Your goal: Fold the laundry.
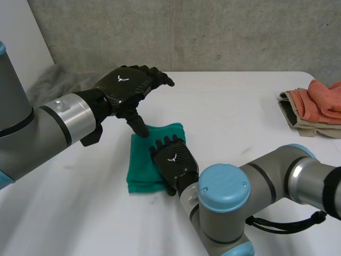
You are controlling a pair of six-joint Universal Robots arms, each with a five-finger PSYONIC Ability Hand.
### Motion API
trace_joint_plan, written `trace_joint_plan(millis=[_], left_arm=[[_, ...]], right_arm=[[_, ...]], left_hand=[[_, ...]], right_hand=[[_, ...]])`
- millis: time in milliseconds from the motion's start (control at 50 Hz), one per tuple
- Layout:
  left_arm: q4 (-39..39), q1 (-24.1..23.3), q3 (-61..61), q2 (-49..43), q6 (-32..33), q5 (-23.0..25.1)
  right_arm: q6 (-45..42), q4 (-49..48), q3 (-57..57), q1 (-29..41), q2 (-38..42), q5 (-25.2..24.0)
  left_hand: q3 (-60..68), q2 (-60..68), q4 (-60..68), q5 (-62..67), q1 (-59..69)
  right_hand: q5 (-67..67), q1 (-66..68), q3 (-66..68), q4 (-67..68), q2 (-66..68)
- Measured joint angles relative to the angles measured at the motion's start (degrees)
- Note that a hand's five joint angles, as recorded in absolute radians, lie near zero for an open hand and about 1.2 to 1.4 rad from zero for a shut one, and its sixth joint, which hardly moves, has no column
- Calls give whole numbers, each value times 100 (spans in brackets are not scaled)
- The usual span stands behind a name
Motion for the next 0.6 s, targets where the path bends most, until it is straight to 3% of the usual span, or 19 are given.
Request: trace_joint_plan(millis=[160,420,560,600], left_arm=[[19,-25,-39,7,0,-43],[19,-54,-61,2,-13,-47],[19,-62,-65,0,-20,-46],[19,-62,-65,0,-21,-46]], right_arm=[[-430,-124,-348,-24,348,29],[-448,-93,-874,-31,687,-34],[-437,11,-1256,-31,850,-114],[-436,101,-1387,-31,921,-187]], left_hand=[[0,0,0,0,0],[0,0,0,0,0],[0,0,0,0,0],[0,0,0,0,0]], right_hand=[[0,0,0,0,0],[34,25,121,18,52],[1115,1320,1557,1433,1482],[2134,2214,2636,2477,2614]])
